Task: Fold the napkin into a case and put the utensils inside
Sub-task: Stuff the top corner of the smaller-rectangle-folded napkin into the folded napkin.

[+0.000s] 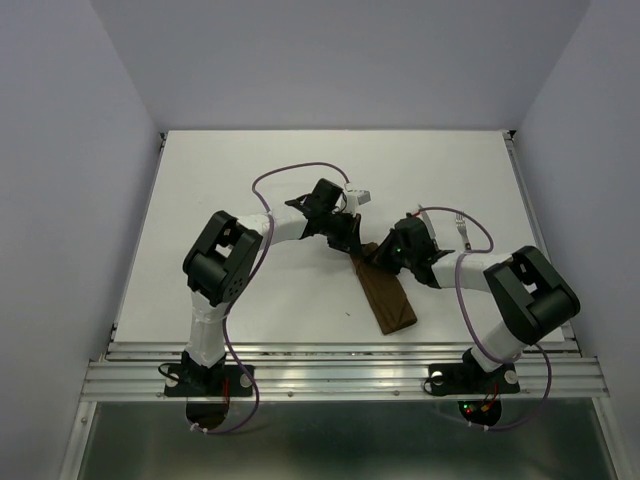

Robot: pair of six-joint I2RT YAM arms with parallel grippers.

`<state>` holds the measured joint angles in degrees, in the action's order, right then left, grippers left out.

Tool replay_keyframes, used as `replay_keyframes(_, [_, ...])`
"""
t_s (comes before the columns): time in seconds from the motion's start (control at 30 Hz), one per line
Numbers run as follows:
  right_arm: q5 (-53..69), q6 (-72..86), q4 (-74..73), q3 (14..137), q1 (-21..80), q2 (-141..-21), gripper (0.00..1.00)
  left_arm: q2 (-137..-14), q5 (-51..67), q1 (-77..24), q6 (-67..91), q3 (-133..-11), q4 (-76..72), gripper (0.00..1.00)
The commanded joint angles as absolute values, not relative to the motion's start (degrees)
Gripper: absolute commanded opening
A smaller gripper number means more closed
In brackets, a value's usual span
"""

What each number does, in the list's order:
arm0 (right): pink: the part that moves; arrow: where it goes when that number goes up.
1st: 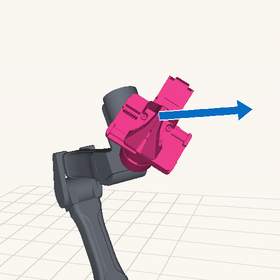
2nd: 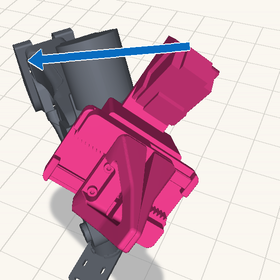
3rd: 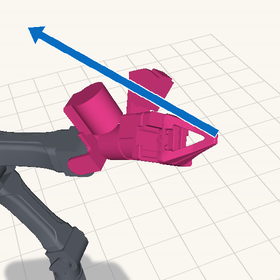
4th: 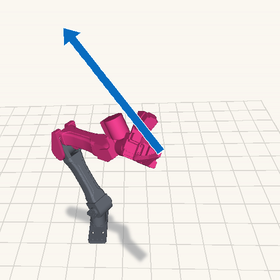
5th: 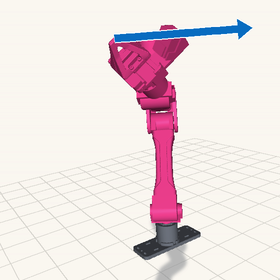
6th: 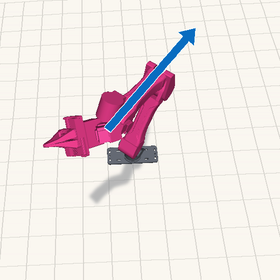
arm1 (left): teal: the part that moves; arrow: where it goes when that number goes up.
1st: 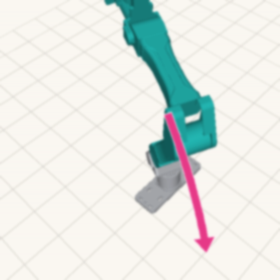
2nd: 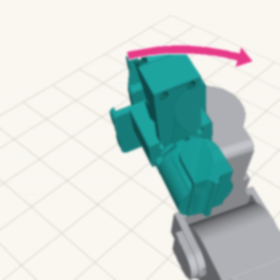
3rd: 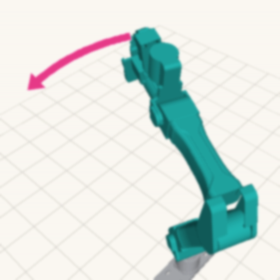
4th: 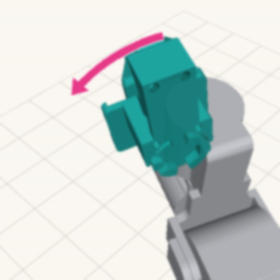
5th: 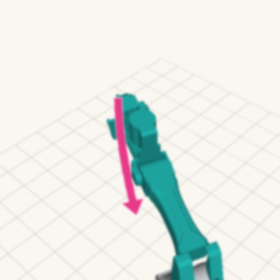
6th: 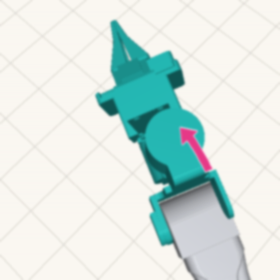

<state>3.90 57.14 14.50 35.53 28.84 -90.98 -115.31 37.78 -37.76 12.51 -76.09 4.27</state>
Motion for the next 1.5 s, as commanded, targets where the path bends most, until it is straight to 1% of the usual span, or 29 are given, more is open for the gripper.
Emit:
replay_keyframes(0.0, [4.2,56.2,18.8,37.6,28.5,-91.5,0.02,-112.7,39.9,-37.8,12.4,-76.3,3.4,0.0])
replay_keyframes(0.37, [6.3,58.3,25.0,36.9,28.5,-93.4,0.01,-112.2,40.1,-37.8,12.4,-76.5,3.5,0.0])
replay_keyframes(0.87, [5.9,58.9,27.2,36.3,28.5,-91.9,0.01,-112.4,40.4,-37.8,12.2,-76.9,3.6,0.0])
replay_keyframes(1.03, [6.9,59.3,26.8,36.8,28.5,-95.9,0.01,-112.4,40.4,-37.8,12.5,-77.3,3.7,0.0])
replay_keyframes(1.2, [7.6,61.3,21.1,38.5,28.5,-100.2,0.01,-112.8,40.2,-37.6,13.4,-77.3,3.3,0.0])
replay_keyframes(1.33, [7.5,61.1,21.0,36.9,28.5,-98.4,0.01,-112.8,41.1,-37.0,13.8,-76.6,2.3,0.0])
replay_keyframes(1.47, [6.5,60.6,21.2,35.3,28.5,-93.4,0.01,-112.8,43.0,-36.4,12.3,-76.6,2.0,0.0])
